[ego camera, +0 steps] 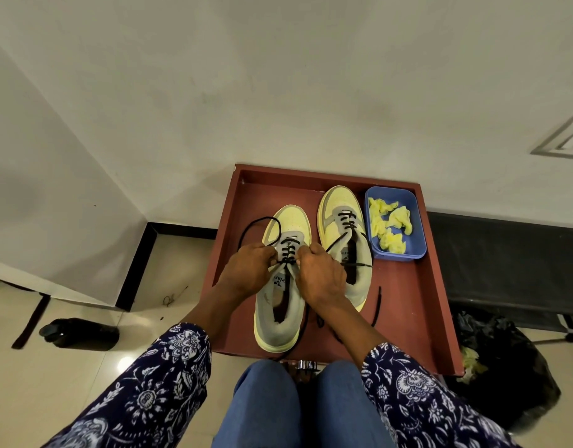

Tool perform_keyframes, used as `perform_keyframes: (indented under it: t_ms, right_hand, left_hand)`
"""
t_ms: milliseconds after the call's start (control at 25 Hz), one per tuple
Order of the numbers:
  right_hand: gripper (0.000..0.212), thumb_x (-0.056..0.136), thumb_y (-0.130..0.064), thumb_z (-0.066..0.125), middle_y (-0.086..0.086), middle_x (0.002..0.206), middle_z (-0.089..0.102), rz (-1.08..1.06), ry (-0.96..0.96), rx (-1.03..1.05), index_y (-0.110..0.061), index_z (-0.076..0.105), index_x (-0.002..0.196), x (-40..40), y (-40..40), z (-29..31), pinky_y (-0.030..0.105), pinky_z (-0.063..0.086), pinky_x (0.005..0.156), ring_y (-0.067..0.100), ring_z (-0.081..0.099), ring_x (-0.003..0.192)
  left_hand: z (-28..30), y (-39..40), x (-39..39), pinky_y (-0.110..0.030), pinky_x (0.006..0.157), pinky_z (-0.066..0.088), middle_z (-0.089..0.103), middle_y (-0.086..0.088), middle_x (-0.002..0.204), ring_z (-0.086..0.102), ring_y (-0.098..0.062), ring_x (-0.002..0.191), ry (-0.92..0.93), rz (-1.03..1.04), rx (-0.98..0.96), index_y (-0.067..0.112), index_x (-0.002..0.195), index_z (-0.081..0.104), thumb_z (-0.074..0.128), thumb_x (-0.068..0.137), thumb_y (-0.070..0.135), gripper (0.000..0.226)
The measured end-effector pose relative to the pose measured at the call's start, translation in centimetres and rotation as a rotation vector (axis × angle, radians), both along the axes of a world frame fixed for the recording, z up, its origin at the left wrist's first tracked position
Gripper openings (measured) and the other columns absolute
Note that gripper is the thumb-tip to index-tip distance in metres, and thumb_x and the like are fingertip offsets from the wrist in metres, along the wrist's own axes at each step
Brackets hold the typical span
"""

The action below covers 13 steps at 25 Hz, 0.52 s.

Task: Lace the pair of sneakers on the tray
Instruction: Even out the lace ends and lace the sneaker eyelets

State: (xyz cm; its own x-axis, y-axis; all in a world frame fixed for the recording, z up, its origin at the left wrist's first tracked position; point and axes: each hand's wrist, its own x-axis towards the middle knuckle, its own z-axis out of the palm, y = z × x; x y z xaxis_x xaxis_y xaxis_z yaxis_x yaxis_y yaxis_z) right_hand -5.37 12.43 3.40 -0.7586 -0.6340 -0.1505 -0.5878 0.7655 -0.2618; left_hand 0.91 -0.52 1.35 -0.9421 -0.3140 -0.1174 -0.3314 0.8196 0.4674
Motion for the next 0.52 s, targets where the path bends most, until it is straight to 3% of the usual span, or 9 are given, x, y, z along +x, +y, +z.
perform_keyframes:
  t_ms: [200,320,440,520]
  right_hand:
    - [0.02,0.093,-0.015,0.046,0.01,0.119,0.051,-0.045,-0.04,-0.014,-0.008,0.052,0.111,0.1,0.1,0.1,0.038,0.048,0.076,0.036,0.059,0.1]
    - [0.02,0.093,-0.017,0.047,0.017,0.11,0.058,0.037,-0.137,-0.023,-0.003,0.057,0.102,-1.1,0.3,0.1,0.035,0.043,0.072,0.037,0.057,0.1]
    - [0.027,0.094,-0.019,0.047,0.022,0.097,0.065,0.077,-0.303,-0.05,0.002,0.062,0.087,-1.9,1.1,0.6,0.031,0.042,0.072,0.036,0.06,0.093]
    - [0.033,0.094,-0.02,0.048,0.018,0.078,0.064,0.01,-0.445,-0.128,0.007,0.06,0.08,-2.1,1.8,0.7,0.029,0.038,0.067,0.033,0.06,0.078]
  left_hand:
    - [-0.5,-0.2,0.1,-0.037,0.072,0.048,0.061,-0.011,0.099,0.056,-0.026,0.085,-0.047,0.002,0.028,0.005,0.101,0.061,0.047,0.092,0.012,0.019]
    - [-0.4,-0.3,0.4,-0.034,0.074,0.043,0.057,-0.012,0.104,0.053,-0.025,0.089,-0.109,-0.018,0.057,0.004,0.106,0.055,0.041,0.096,0.018,0.022]
    - [0.4,-1.0,1.2,-0.025,0.063,0.04,0.054,-0.003,0.083,0.05,-0.016,0.073,-0.138,-0.028,0.122,0.005,0.098,0.055,0.04,0.098,0.022,0.023]
    - [0.9,-1.4,1.9,-0.021,0.054,0.035,0.046,0.004,0.066,0.043,-0.009,0.058,-0.117,0.056,0.354,0.01,0.083,0.051,0.043,0.097,0.025,0.022]
